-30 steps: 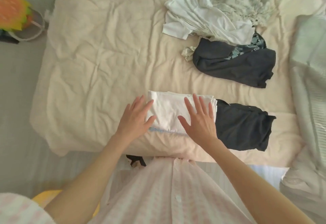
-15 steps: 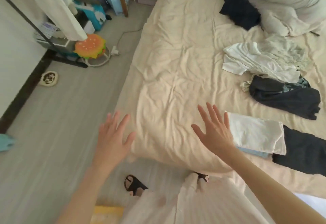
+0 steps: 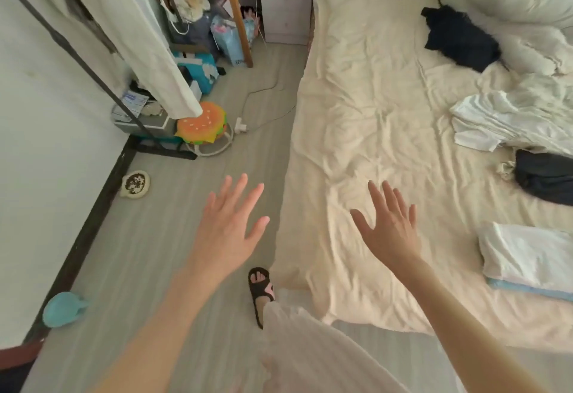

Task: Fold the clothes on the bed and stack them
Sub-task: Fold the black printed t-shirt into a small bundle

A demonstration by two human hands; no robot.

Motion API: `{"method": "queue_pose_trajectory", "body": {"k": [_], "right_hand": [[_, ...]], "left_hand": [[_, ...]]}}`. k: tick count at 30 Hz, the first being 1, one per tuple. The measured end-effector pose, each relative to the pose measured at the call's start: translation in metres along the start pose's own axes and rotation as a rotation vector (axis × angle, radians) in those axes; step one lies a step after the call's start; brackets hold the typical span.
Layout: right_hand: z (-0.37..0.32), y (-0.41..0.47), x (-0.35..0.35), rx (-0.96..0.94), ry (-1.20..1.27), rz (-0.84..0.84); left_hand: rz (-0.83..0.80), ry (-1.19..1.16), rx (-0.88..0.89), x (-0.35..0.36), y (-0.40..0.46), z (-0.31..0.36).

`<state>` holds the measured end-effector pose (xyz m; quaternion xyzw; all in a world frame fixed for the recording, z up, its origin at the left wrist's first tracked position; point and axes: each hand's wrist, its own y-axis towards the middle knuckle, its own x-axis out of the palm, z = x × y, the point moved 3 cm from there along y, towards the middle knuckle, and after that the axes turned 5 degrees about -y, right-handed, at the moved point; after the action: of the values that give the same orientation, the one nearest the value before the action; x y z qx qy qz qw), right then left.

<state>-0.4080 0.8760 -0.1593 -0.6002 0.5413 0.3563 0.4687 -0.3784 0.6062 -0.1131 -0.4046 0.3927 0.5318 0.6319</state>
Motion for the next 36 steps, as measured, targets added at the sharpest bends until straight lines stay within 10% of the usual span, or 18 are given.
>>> {"method": "queue_pose_trajectory", "body": {"k": [20,36], "right_hand": [[-0.199,0.286,-0.056,0.307,0.024,0.283],[-0.057,0.461,-0.038,0.865,0.099,0.307]], "left_hand": [[-0.241,0.046,0.429,-0.095,0.387,-0.149],[-0.669,0.175,0.863,0.018,0.669,-0.028]]}}
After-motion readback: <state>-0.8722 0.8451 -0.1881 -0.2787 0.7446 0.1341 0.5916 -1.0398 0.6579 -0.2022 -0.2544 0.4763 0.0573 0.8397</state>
